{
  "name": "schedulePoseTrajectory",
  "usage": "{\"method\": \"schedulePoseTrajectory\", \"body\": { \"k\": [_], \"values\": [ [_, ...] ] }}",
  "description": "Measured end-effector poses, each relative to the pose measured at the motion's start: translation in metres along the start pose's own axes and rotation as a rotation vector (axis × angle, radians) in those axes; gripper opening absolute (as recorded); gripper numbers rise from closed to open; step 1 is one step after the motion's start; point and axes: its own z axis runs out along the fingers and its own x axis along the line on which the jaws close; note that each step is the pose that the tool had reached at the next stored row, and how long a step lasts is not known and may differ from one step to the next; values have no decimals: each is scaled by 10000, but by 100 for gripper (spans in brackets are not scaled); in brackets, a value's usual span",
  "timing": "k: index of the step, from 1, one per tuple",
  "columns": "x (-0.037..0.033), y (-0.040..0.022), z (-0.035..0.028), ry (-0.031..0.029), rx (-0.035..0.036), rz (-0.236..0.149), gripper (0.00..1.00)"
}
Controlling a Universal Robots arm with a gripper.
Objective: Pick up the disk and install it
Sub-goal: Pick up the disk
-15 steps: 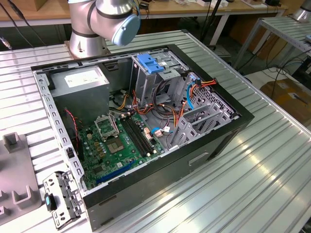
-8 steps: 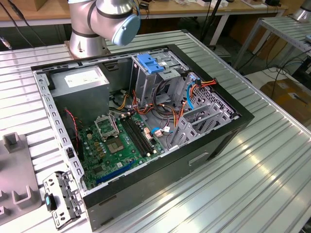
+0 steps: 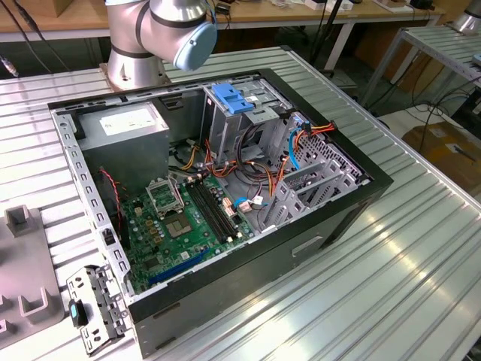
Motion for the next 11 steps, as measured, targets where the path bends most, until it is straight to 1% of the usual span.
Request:
{"method": "schedulePoseTrajectory", "body": {
  "k": [5, 9, 11],
  "values": [
    [-3, -60, 0, 0, -1, 0, 37],
    [-6, -142, -1, 0, -1, 0, 37],
    [-7, -170, -1, 0, 0, 0, 37]
  ]
}}
